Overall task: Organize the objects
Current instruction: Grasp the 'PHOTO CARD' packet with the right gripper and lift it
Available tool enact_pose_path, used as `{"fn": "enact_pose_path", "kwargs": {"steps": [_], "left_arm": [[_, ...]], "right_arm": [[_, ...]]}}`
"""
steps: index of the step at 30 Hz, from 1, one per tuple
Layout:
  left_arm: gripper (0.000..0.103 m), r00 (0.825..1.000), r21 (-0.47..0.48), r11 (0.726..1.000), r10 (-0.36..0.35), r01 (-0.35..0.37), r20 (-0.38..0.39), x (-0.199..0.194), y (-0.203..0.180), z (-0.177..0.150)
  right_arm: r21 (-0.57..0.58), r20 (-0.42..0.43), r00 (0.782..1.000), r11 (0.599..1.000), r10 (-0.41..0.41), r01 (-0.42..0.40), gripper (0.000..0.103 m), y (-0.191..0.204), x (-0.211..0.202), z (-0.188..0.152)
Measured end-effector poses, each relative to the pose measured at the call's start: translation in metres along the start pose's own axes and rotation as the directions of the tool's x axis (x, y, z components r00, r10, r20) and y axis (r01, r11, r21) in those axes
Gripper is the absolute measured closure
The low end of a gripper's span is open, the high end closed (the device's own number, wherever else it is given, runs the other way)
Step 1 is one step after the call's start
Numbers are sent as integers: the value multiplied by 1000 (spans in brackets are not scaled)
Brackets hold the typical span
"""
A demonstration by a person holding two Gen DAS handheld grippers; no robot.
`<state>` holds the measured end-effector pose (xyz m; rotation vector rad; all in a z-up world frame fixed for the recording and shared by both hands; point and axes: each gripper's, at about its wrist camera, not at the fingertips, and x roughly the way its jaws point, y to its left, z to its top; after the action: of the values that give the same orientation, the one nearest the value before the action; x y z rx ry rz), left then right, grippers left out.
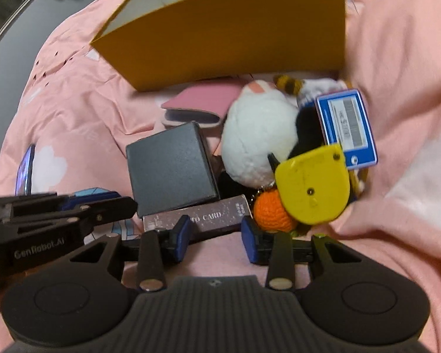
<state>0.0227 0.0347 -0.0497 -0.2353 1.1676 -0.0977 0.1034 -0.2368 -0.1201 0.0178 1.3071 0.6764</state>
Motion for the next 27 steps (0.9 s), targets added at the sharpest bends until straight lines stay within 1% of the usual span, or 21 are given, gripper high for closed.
{"fn": "enact_pose_path", "kwargs": {"steps": [1, 2, 3, 5, 7, 11, 12, 16, 18, 19, 21, 24, 25, 26, 27], "left_arm": [[81, 1000, 0, 1000, 5, -5, 3, 0, 0, 0], [81, 1000, -2, 1000, 13, -13, 6, 0, 0, 0], [81, 1000, -6, 1000, 23, -23, 11, 0, 1, 1], [81, 999, -21, 999, 36, -36, 20, -1, 5, 1], [81, 999, -39, 999, 30, -29, 20, -1, 10, 2], [81, 1000, -47, 999, 11, -11, 10, 2, 12, 1], [81, 1000, -45, 999, 7, -7, 7, 2, 12, 1], [81, 1000, -40, 999, 0, 0, 3, 4, 11, 1], [81, 1000, -45, 999, -3, 3, 4, 4, 12, 1], [81, 1000, -45, 999, -6, 6, 4, 4, 13, 0], [81, 1000, -30, 1000, -8, 9, 6, 3, 12, 0], [81, 1000, -1, 1000, -9, 9, 3, 3, 6, -1], [81, 1000, -1, 1000, -8, 8, 2, 3, 6, -1], [81, 1000, -6, 1000, -7, 7, 0, 3, 7, -1], [81, 1000, -14, 1000, -5, 5, -2, 3, 8, -1]], "right_arm": [[7, -2, 1000, 1000, 7, -7, 56, 0, 1, 1], [11, -9, 1000, 1000, 14, -14, 49, 1, 3, 1], [14, -19, 1000, 1000, 15, -15, 46, 2, 6, 2], [18, -40, 999, 1000, 12, -11, 43, 5, 10, 2], [33, -45, 999, 999, 12, -10, 43, 4, 10, 1], [107, -36, 999, 994, 2, 2, 57, -5, 2, 0], [124, -32, 999, 992, 5, -1, 57, -6, 0, -1], [170, -31, 999, 985, 18, -13, 57, -9, -3, -1], [207, -4, 999, 977, 49, -47, 57, -13, -7, 2], [202, 6, 998, 978, 55, -55, 57, -12, -9, 3], [153, 8, 999, 987, 39, -40, 57, -5, -10, 7], [105, -14, 999, 994, 32, -30, 56, 1, -5, 11], [105, -29, 999, 994, 36, -32, 56, 1, -2, 12], [114, -39, 998, 993, 44, -39, 53, -1, 0, 12], [125, -46, 997, 991, 61, -55, 47, -2, 2, 11]]}}
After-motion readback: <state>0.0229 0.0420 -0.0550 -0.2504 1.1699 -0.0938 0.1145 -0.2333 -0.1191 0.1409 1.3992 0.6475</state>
